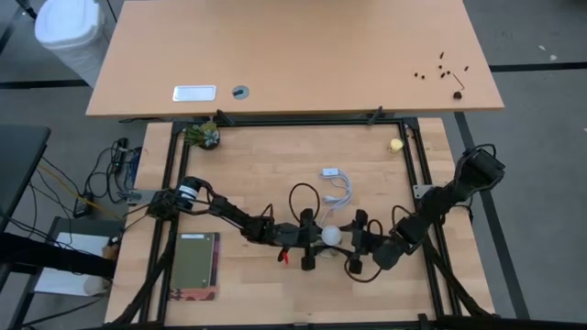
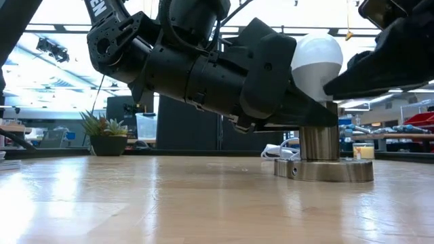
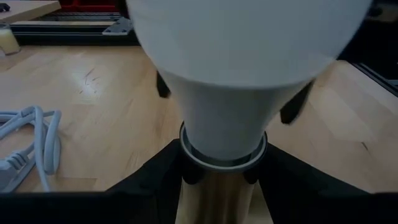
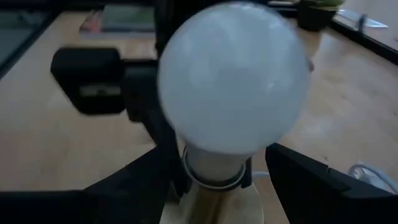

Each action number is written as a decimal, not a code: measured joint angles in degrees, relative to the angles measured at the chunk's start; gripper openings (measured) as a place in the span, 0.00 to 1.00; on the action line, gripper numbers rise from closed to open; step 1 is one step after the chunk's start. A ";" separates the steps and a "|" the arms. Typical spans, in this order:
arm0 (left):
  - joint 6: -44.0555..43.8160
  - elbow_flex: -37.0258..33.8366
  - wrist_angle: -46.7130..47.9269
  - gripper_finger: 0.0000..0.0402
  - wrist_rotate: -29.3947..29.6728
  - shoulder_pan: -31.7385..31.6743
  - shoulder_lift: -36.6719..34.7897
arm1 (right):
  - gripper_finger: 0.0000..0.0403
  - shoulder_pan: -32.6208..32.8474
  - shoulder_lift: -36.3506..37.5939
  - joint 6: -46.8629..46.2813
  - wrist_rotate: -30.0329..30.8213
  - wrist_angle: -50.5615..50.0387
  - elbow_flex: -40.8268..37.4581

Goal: Screw lightbulb
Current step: Remove the lightbulb from the lamp

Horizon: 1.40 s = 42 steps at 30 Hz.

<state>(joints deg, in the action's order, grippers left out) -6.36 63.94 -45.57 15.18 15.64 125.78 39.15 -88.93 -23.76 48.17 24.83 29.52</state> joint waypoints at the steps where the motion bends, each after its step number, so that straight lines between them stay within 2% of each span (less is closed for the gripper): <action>1: -0.14 0.00 -0.07 0.47 0.00 0.00 0.00 | 0.66 -0.43 0.00 1.28 -0.97 0.10 0.00; 8: -0.23 0.00 0.07 0.47 0.78 0.22 0.00 | 0.66 -2.36 0.02 6.79 -0.99 -1.28 0.02; 16: -1.14 -0.02 0.28 0.47 1.64 0.46 0.04 | 0.66 0.86 1.22 5.64 6.95 -9.86 0.16; 20: -1.22 -0.02 0.32 0.47 0.34 0.76 0.04 | 0.66 3.67 3.02 -3.92 11.14 -22.52 -0.26; 24: -1.29 -0.02 0.25 0.47 0.10 0.79 0.07 | 0.66 5.60 4.12 -20.37 9.89 -31.75 -0.19; 27: -1.32 -0.04 0.18 0.47 0.14 0.76 0.07 | 0.66 6.25 4.09 -21.04 7.07 -26.70 -0.19; 32: -1.37 -0.04 0.09 0.47 0.22 0.74 0.11 | 0.66 5.67 2.50 -8.48 3.72 -10.33 -0.08; 36: -1.39 -0.04 0.04 0.47 0.31 0.72 0.13 | 0.66 3.20 -1.26 -2.54 1.62 -1.51 -0.06; 42: -1.67 -0.07 0.07 0.47 0.65 0.81 0.13 | 0.66 0.43 -3.90 1.97 1.06 5.66 -0.05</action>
<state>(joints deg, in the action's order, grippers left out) -8.03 63.88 -45.50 15.83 16.45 125.91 39.57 -92.82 -21.79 49.24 30.48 29.46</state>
